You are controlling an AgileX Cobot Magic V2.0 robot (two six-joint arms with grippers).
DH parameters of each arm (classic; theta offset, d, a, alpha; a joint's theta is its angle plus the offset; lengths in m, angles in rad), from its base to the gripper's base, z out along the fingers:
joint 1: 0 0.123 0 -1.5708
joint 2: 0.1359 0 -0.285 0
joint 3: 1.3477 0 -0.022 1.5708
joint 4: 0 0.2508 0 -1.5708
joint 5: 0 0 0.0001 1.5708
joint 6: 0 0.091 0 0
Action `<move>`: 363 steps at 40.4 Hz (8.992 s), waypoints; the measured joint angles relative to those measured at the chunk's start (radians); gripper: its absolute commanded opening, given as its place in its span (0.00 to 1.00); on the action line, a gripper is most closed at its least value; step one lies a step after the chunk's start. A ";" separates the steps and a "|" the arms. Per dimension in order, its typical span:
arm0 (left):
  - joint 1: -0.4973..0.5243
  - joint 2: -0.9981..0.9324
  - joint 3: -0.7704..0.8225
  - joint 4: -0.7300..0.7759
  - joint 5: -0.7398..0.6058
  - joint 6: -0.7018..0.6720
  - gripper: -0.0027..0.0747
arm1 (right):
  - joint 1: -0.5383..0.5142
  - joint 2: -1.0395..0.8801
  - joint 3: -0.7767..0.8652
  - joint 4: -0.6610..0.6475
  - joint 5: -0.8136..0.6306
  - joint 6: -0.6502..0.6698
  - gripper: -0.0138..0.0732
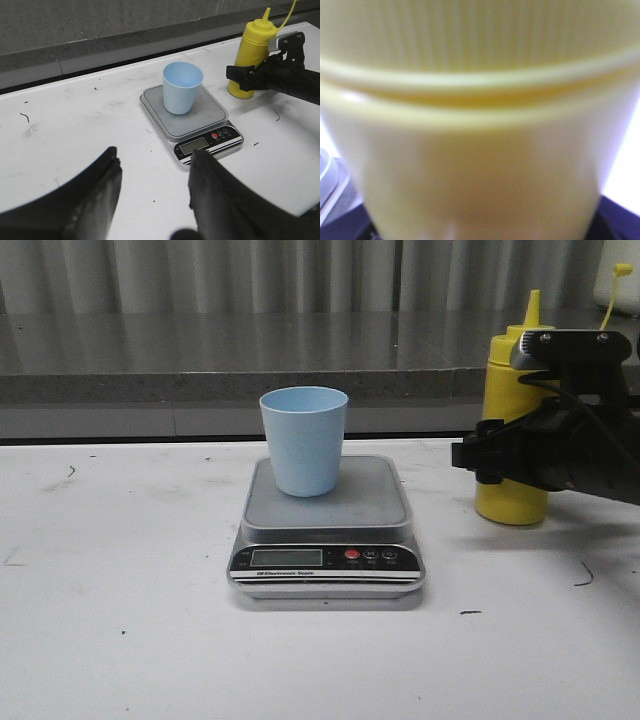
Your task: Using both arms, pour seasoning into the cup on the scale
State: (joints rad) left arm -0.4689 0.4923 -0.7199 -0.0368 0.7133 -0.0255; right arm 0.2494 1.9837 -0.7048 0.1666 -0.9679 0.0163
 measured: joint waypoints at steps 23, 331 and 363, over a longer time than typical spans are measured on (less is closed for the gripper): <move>0.000 0.000 0.000 0.000 0.000 0.000 0.44 | 0.000 -0.382 -0.008 0.000 0.559 -0.180 0.56; 0.000 0.000 0.000 0.000 0.000 0.000 0.44 | 0.373 -1.146 0.163 -0.819 1.632 0.697 0.91; 0.000 0.000 0.000 0.000 0.000 0.000 0.44 | 0.395 -1.644 -0.056 -0.431 1.997 0.315 0.91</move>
State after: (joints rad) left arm -0.4689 0.4923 -0.7199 -0.0368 0.7133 -0.0255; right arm 0.6443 0.3402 -0.7612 -0.2645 1.0296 0.3312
